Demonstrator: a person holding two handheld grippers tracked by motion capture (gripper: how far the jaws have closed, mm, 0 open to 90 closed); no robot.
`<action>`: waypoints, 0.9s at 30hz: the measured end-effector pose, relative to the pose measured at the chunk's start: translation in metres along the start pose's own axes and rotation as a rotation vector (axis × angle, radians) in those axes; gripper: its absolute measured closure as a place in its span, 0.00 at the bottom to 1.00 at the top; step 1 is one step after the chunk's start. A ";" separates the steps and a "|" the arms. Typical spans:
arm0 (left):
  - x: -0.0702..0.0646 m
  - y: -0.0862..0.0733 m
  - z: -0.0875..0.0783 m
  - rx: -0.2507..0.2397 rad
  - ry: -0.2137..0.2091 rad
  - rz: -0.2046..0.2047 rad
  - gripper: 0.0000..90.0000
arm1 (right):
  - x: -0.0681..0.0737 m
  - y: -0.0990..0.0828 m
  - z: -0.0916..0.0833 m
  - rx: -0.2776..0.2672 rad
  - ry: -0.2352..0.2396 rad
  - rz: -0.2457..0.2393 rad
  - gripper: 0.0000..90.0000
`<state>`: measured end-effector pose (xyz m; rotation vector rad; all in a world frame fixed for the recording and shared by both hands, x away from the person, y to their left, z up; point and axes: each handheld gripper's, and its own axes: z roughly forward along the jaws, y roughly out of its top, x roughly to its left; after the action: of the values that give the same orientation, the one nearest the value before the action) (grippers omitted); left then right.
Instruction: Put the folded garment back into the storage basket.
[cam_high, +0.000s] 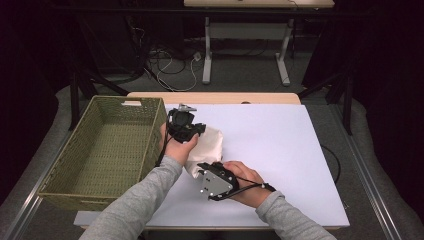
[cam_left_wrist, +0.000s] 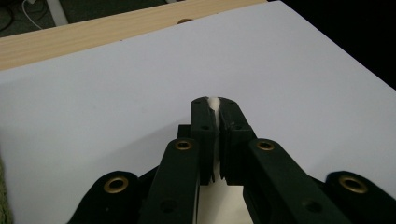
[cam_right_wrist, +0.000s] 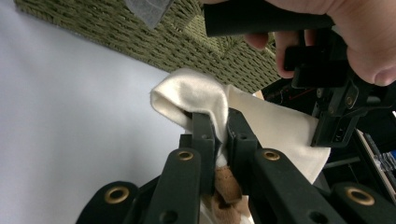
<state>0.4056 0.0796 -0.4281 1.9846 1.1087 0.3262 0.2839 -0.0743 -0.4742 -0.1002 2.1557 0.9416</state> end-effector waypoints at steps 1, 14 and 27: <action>0.000 -0.001 -0.001 -0.002 -0.002 -0.003 0.95 | 0.000 0.000 0.000 -0.003 0.001 0.002 0.94; 0.004 -0.001 -0.003 0.004 -0.018 -0.020 0.95 | 0.000 0.004 -0.001 -0.006 0.003 0.000 0.94; 0.013 -0.008 -0.028 0.000 0.003 -0.046 0.95 | 0.003 0.021 0.006 -0.040 0.030 -0.013 0.94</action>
<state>0.3925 0.1075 -0.4186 1.9563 1.1548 0.3052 0.2783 -0.0547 -0.4662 -0.1492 2.1618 0.9816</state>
